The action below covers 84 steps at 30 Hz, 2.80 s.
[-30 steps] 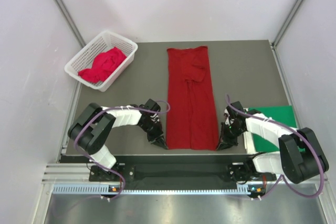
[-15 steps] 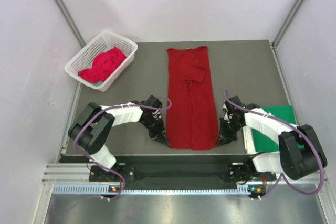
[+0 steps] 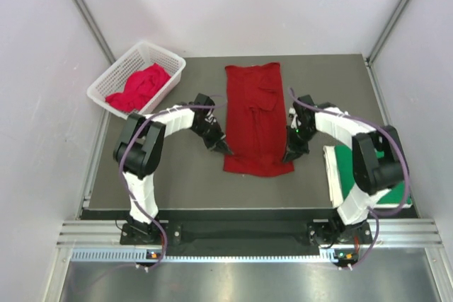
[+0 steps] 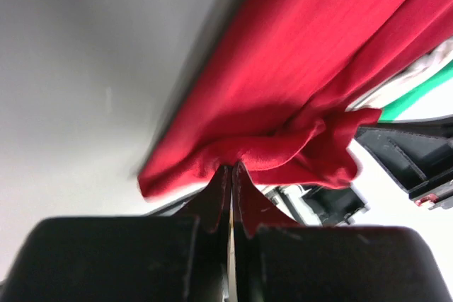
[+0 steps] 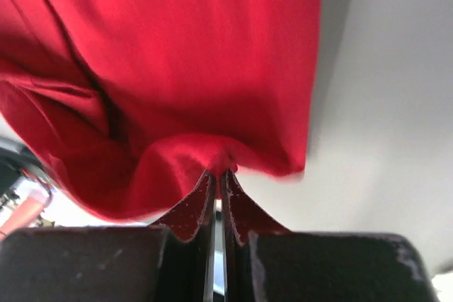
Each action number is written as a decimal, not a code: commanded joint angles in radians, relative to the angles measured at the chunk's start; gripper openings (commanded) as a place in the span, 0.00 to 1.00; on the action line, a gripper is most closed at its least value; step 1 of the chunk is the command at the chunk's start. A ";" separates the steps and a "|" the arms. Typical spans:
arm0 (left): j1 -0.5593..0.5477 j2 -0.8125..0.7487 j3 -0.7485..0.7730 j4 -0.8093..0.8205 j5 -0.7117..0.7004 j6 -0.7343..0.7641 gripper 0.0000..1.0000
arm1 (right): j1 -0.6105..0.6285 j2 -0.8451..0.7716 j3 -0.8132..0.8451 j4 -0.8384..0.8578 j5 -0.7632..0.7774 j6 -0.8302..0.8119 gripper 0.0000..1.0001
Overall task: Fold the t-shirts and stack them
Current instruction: Fold the tshirt
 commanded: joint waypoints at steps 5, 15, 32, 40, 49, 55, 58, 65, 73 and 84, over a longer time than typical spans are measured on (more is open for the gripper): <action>0.121 0.290 0.467 -0.177 -0.006 0.137 0.00 | -0.068 0.269 0.434 -0.079 0.037 -0.116 0.00; 0.188 0.518 0.849 -0.090 0.081 0.026 0.00 | -0.138 0.578 0.912 -0.232 0.042 -0.142 0.00; 0.190 0.400 0.782 -0.057 0.034 -0.080 0.00 | -0.177 0.563 0.988 -0.191 -0.035 -0.142 0.00; 0.190 0.271 0.601 -0.007 -0.037 -0.098 0.00 | -0.178 0.551 0.980 -0.211 -0.040 -0.137 0.00; 0.192 0.289 0.595 0.254 0.012 -0.219 0.00 | -0.180 0.569 1.021 -0.185 -0.035 -0.124 0.00; 0.193 0.340 0.644 0.298 -0.011 -0.257 0.00 | -0.188 0.610 1.100 -0.171 -0.041 -0.113 0.00; 0.195 0.361 0.658 0.305 -0.026 -0.264 0.00 | -0.191 0.636 1.126 -0.159 -0.043 -0.111 0.00; 0.210 0.384 0.670 0.312 -0.077 -0.262 0.00 | -0.212 0.672 1.130 -0.091 -0.063 -0.107 0.00; 0.221 0.429 0.719 0.329 -0.106 -0.251 0.00 | -0.227 0.708 1.158 -0.032 -0.095 -0.102 0.00; 0.221 0.475 0.739 0.323 -0.118 -0.264 0.00 | -0.227 0.753 1.178 0.055 -0.135 -0.045 0.05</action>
